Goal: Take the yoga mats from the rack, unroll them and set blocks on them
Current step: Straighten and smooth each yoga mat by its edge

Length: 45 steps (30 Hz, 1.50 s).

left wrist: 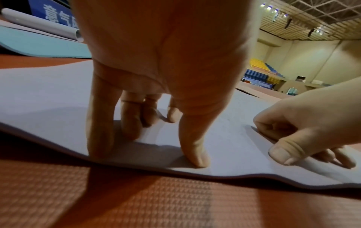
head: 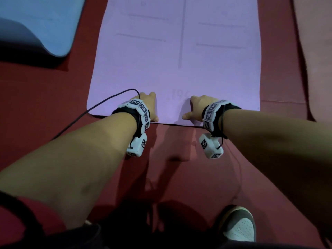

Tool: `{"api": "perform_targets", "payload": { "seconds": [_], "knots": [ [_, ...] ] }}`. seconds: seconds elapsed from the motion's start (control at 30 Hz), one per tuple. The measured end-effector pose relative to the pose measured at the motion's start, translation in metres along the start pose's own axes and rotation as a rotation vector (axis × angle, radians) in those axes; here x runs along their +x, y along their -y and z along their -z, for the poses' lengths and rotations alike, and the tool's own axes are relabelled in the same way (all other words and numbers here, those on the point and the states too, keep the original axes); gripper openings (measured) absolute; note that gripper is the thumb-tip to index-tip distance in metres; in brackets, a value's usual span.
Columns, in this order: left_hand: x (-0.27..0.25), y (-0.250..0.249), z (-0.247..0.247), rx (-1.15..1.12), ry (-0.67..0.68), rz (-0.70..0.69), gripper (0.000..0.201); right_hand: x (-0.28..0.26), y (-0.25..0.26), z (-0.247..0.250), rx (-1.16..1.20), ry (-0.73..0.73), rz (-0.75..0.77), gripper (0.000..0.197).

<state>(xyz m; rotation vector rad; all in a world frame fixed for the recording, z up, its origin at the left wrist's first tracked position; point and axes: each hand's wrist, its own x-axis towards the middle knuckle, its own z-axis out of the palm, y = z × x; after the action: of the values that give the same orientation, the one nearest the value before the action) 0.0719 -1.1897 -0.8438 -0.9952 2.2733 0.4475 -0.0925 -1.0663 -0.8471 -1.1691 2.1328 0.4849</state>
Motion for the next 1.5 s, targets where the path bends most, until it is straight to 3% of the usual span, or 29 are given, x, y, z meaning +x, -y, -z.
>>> {"api": "perform_targets", "payload": {
  "seconds": [0.1, 0.23, 0.3, 0.4, 0.47, 0.57, 0.77, 0.97, 1.4, 1.5],
  "knots": [
    [0.003, 0.001, 0.001, -0.032, 0.001, 0.006, 0.065, 0.006, 0.013, 0.019, -0.035, 0.091, 0.04, 0.053],
    [0.007, 0.015, 0.011, -0.141, -0.053, 0.018, 0.05, 0.007, 0.034, 0.038, -0.005, 0.002, 0.18, 0.033],
    [0.004, 0.023, 0.012, -0.095, -0.137, 0.083, 0.056, 0.006, 0.045, 0.043, 0.067, -0.048, 0.231, 0.031],
    [0.004, 0.032, 0.001, -0.005, -0.177, 0.214, 0.073, 0.001, 0.06, 0.044, 0.1, 0.042, 0.239, 0.037],
    [0.005, 0.034, -0.003, -0.09, -0.139, 0.26, 0.088, 0.0, 0.069, 0.039, 0.031, 0.139, 0.26, 0.035],
    [0.005, 0.029, 0.002, -0.096, -0.053, 0.276, 0.114, 0.002, 0.075, 0.036, -0.024, 0.152, 0.288, 0.028],
    [0.012, 0.02, 0.005, -0.104, 0.039, 0.32, 0.116, 0.013, 0.077, 0.04, -0.036, 0.171, 0.295, 0.031],
    [0.014, 0.019, 0.001, -0.122, 0.039, 0.322, 0.118, 0.025, 0.073, 0.038, 0.011, 0.213, 0.301, 0.03],
    [-0.009, 0.035, 0.015, -0.3, 0.02, 0.259, 0.082, 0.011, 0.078, 0.03, 0.034, 0.117, 0.249, 0.024],
    [-0.009, 0.042, 0.014, -0.312, -0.022, 0.246, 0.064, 0.014, 0.082, 0.029, 0.213, -0.065, 0.237, 0.009]
  ]
}}
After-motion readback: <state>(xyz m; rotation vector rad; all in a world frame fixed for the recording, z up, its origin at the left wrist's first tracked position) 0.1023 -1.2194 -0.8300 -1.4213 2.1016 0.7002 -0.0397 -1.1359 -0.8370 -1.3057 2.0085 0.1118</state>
